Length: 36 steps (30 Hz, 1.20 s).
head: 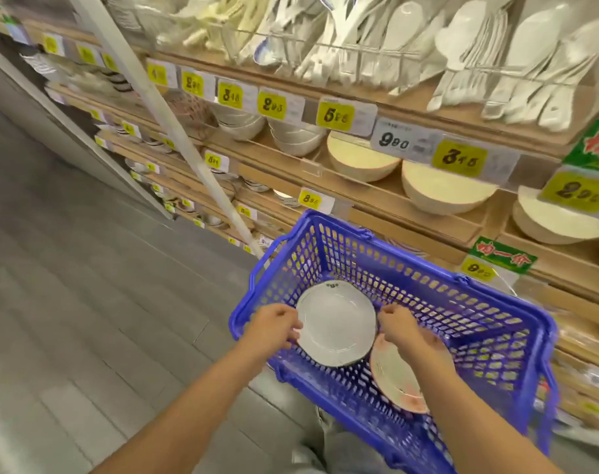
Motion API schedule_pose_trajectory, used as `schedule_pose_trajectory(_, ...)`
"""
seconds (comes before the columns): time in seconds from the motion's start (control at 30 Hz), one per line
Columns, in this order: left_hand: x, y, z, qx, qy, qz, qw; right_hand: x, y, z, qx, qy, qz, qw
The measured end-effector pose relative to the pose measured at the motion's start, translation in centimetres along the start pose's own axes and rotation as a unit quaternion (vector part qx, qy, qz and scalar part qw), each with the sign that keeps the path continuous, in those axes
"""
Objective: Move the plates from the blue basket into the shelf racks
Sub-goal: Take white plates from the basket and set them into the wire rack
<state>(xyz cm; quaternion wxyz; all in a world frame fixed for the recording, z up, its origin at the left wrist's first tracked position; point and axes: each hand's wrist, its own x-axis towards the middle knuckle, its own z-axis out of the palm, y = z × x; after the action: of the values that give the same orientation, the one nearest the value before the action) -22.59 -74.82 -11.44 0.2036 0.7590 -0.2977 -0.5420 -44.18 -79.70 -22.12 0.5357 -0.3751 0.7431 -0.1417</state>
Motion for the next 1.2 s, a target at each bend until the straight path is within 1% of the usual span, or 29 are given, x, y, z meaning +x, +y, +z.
schedule_pose_trajectory(0.17, 9.1, -0.9, 3.3, 0.085, 0.014, -0.077, 0.993, 3.9, -0.4, 1.9, -0.123, -0.021, 0.015, 0.992)
schedule_pose_trajectory(0.3, 13.0, -2.8, 4.6, 0.119, 0.006, -0.147, 0.982, 5.6, -1.1, 3.9, -0.182, -0.021, 0.035, 0.982)
schedule_pose_trajectory(0.4, 14.4, -4.3, 5.4, 0.131, -0.038, -0.178, 0.975, 6.4, -1.1, 4.8, -0.197, -0.008, 0.049, 0.979)
schedule_pose_trajectory(0.47, 15.2, -5.1, 5.8, 0.123, -0.066, -0.2, 0.97, 7.0, -0.8, 5.0, -0.195, 0.014, 0.064, 0.979)
schedule_pose_trajectory(0.57, 16.5, -5.6, 5.9, 0.108, -0.058, -0.195, 0.973, 7.6, -0.5, 5.5, -0.192, 0.045, 0.086, 0.977)
schedule_pose_trajectory(0.63, 16.8, -5.6, 5.7, 0.135, -0.049, -0.186, 0.972, 7.7, -0.3, 5.7, -0.168, 0.064, 0.098, 0.979)
schedule_pose_trajectory(0.7, 16.7, -5.7, 5.6, 0.151, -0.054, -0.183, 0.97, 7.5, 0.0, 5.7, -0.119, 0.075, 0.109, 0.984)
schedule_pose_trajectory(0.77, 16.6, -5.8, 5.4, 0.135, -0.075, -0.194, 0.969, 7.2, 0.2, 5.6, -0.067, 0.09, 0.11, 0.988)
schedule_pose_trajectory(0.87, 15.9, -5.3, 4.8, 0.097, -0.095, -0.199, 0.971, 6.1, -0.2, 5.2, -0.019, 0.098, 0.105, 0.989)
schedule_pose_trajectory(0.93, 15.2, -4.8, 4.3, 0.108, -0.091, -0.176, 0.974, 5.0, -0.7, 4.6, 0.017, 0.105, 0.105, 0.989)
schedule_pose_trajectory(1.07, 12.9, -2.6, 2.6, 0.119, -0.08, -0.123, 0.982, 2.4, -1.8, 2.5, 0.138, 0.124, 0.111, 0.976)
schedule_pose_trajectory(1.2, 10.3, 0.0, 0.8, 0.128, -0.091, -0.049, 0.986, -1.4, -3.7, 0.3, 0.179, 0.128, 0.09, 0.971)
